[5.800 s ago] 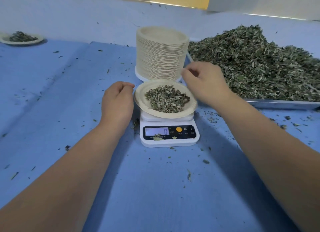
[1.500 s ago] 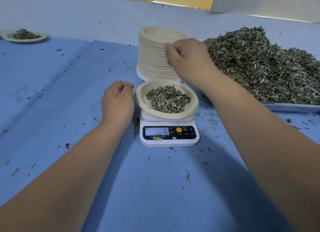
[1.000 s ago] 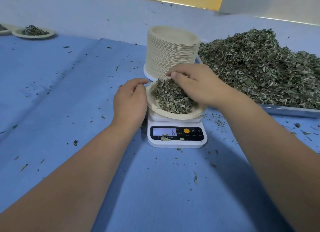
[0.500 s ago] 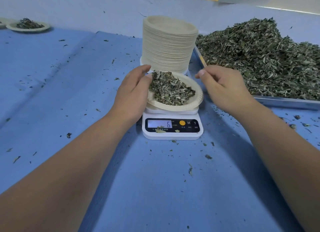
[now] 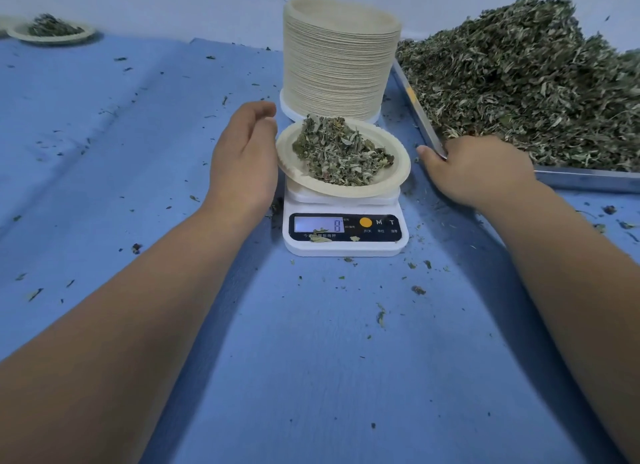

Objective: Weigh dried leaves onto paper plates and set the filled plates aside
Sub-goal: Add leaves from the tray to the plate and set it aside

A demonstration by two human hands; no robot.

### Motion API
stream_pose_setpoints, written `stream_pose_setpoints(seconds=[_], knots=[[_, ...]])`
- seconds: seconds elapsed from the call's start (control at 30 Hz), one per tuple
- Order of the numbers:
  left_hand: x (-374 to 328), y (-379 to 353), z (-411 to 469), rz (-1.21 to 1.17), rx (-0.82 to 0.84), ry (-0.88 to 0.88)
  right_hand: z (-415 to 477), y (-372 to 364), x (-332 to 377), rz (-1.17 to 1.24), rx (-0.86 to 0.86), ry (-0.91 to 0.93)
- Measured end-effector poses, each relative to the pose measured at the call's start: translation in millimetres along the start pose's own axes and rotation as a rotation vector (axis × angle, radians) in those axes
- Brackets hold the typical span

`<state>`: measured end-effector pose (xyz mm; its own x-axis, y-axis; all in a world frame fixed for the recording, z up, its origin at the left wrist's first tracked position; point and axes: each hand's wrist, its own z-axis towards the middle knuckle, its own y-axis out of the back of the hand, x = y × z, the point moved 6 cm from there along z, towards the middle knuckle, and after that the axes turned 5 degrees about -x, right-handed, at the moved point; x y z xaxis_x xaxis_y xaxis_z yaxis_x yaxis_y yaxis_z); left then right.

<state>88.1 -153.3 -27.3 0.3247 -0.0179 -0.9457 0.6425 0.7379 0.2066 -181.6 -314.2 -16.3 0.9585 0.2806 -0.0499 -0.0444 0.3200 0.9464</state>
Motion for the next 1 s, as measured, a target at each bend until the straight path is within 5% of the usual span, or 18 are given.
stream_pose_setpoints(seconds=[0.2,0.47,0.73,0.93,1.0], knots=[[0,-1,0,0.005,0.002,0.01,-3,5,1,0.041,-0.036,0.007],[5,-8,3,0.02,0.063,0.01,-21,40,36,0.424,-0.326,0.243],[-5,-11,-6,0.04,0.1,-0.121,-35,51,55,0.696,-0.233,0.289],[-21,-14,-15,0.149,0.112,-0.225,-32,48,83,0.723,0.076,0.333],[-25,-15,-18,0.167,0.126,-0.233,-34,49,90,0.692,0.048,0.354]])
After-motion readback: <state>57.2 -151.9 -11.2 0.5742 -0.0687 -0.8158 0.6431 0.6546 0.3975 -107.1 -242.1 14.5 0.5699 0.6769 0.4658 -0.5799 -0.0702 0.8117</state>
